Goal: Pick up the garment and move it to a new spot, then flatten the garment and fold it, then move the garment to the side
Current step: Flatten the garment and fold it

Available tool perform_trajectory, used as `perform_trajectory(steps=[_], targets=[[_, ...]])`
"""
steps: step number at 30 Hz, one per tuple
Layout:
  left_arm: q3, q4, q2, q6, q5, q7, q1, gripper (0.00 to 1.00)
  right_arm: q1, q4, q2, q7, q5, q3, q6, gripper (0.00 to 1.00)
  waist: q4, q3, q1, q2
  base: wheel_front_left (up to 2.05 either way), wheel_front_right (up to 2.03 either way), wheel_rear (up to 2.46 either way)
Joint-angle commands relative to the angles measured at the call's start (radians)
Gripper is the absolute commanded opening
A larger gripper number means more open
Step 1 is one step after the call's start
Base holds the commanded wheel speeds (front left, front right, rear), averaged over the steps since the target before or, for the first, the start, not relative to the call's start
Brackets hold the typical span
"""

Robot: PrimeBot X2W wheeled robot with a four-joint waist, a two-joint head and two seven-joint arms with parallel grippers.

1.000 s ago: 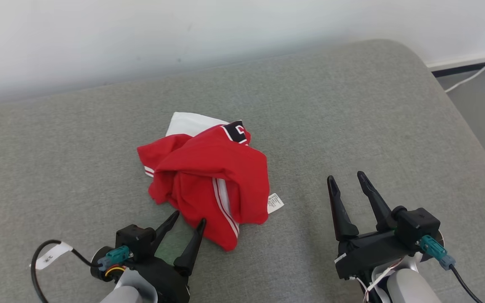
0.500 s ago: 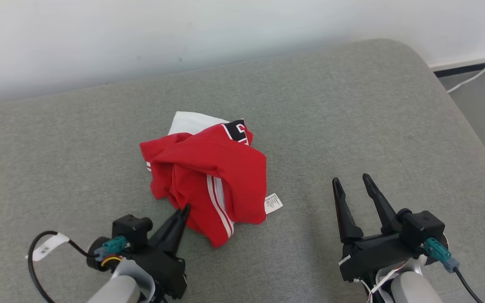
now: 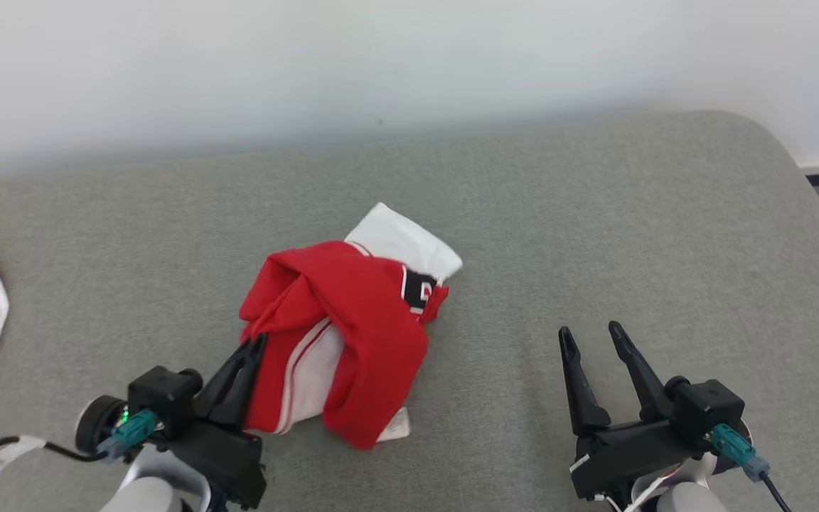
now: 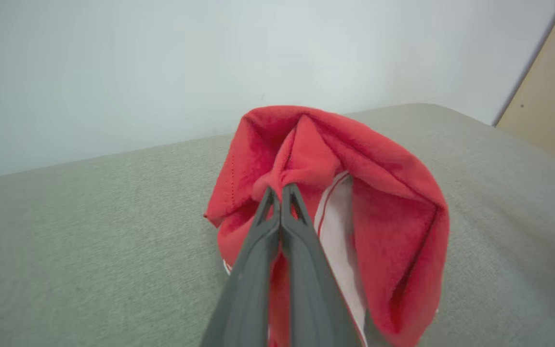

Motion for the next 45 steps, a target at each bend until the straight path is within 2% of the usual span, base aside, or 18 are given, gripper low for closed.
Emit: perform_trajectory(steps=[1, 4, 5, 10, 21, 22, 23, 30, 34, 45], targets=[[0.006, -0.035, 0.027, 0.018, 0.012, 0.013, 0.028, 0.0, 0.008, -0.001, 0.0, -0.003, 0.006, 0.0, 0.001, 1.0, 0.029, -0.022, 0.0001, 0.0, 0.0, 0.0, 0.0], [0.008, -0.117, 0.065, 0.049, 0.022, 0.045, 0.06, 0.0, 0.016, -0.001, -0.001, -0.003, 0.007, -0.003, 0.001, 1.0, 0.045, -0.026, 0.0001, 0.0, 0.0, 0.0, 0.0], [0.002, -0.187, 0.098, 0.077, 0.033, 0.074, 0.097, 0.0, 0.015, 0.0, -0.001, -0.003, 0.008, 0.0, 0.001, 1.0, 0.054, -0.026, 0.0001, 0.0, 0.0, 0.0, 0.0], [-0.022, -0.22, 0.114, 0.096, 0.027, 0.101, 0.16, 0.0, 0.007, 0.003, -0.005, -0.003, 0.007, 0.003, 0.001, 1.0, 0.062, -0.02, 0.0001, 0.0, 0.0, 0.0, 0.0], [-0.033, -0.086, 0.037, 0.06, -0.036, 0.026, 0.187, 0.0, -0.01, 0.008, -0.019, -0.003, 0.012, 0.016, 0.001, 1.0, 0.063, -0.008, 0.0001, 0.0, 0.0, 0.0, 0.0], [-0.029, -0.079, 0.031, 0.061, -0.034, 0.012, 0.183, 0.19, -0.009, 0.008, -0.02, -0.003, 0.012, 0.016, 0.001, 1.0, 0.063, -0.008, 0.0001, 0.0, 0.0, 0.0, 0.0], [-0.025, -0.073, 0.025, 0.062, -0.033, 0.0, 0.181, 1.0, -0.009, 0.009, -0.022, -0.003, 0.012, 0.015, 0.001, 1.0, 0.064, -0.008, 0.0001, 0.0, 0.0, 0.0, 0.0], [0.011, -0.1, -0.007, 0.054, -0.028, -0.057, 0.193, 1.0, -0.002, 0.012, -0.026, -0.003, 0.011, 0.012, 0.001, 1.0, 0.082, -0.018, 0.0001, 0.0, 0.0, 0.0, 0.0], [0.056, -0.133, -0.016, 0.065, -0.014, -0.066, 0.215, 1.0, 0.0, 0.014, -0.027, -0.003, 0.013, 0.015, 0.001, 1.0, 0.096, -0.021, 0.0001, 0.0, 0.0, 0.0, 0.0], [0.308, -0.209, -0.073, 0.105, 0.068, -0.068, 0.337, 1.0, 0.003, 0.023, -0.027, -0.003, 0.021, 0.029, 0.001, 1.0, 0.108, -0.029, 0.0001, 0.0, 0.0, 0.0, 0.0]])
